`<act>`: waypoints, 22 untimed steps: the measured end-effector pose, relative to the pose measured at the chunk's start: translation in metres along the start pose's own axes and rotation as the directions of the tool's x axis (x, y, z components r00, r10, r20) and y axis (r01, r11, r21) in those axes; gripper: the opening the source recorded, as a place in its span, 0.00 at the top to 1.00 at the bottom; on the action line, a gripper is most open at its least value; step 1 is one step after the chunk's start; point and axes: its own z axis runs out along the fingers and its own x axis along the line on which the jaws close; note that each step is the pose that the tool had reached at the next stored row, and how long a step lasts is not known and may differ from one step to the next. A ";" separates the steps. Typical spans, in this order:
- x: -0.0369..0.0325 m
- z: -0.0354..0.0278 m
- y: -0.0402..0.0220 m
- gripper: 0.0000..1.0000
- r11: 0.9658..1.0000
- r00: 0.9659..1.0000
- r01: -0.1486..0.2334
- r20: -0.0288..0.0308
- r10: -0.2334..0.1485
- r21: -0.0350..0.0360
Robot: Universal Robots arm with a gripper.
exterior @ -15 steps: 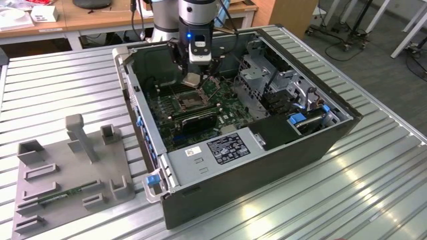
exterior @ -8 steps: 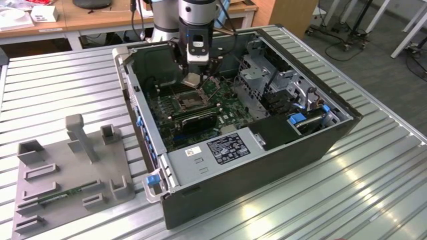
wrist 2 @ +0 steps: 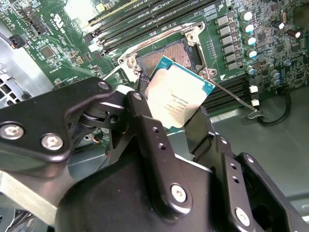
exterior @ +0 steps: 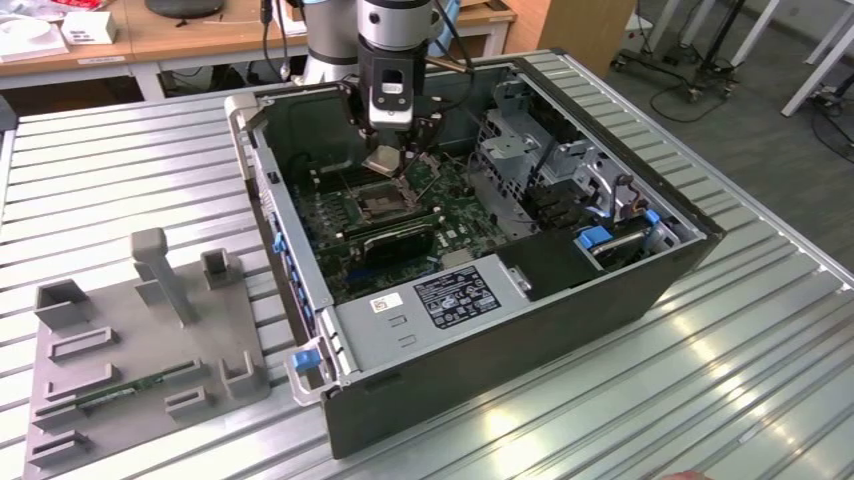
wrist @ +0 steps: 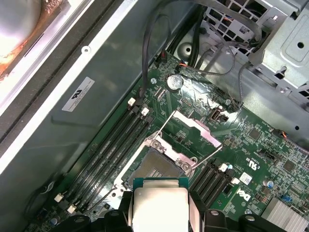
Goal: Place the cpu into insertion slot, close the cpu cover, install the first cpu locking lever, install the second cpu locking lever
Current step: 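Place the cpu into insertion slot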
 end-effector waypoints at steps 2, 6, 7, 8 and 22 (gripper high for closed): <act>0.0000 0.0000 0.0000 0.46 1.000 1.000 0.000 0.000 0.000 0.000; 0.0000 0.0000 0.0000 0.46 1.000 1.000 0.000 0.000 0.000 0.000; 0.0000 0.0000 0.0000 0.46 1.000 1.000 0.000 0.000 0.000 0.000; 0.0000 0.0000 0.0000 0.46 1.000 1.000 0.000 0.000 0.000 0.000; -0.0001 0.0032 -0.0003 0.46 0.985 0.984 -0.175 0.015 0.175 -0.005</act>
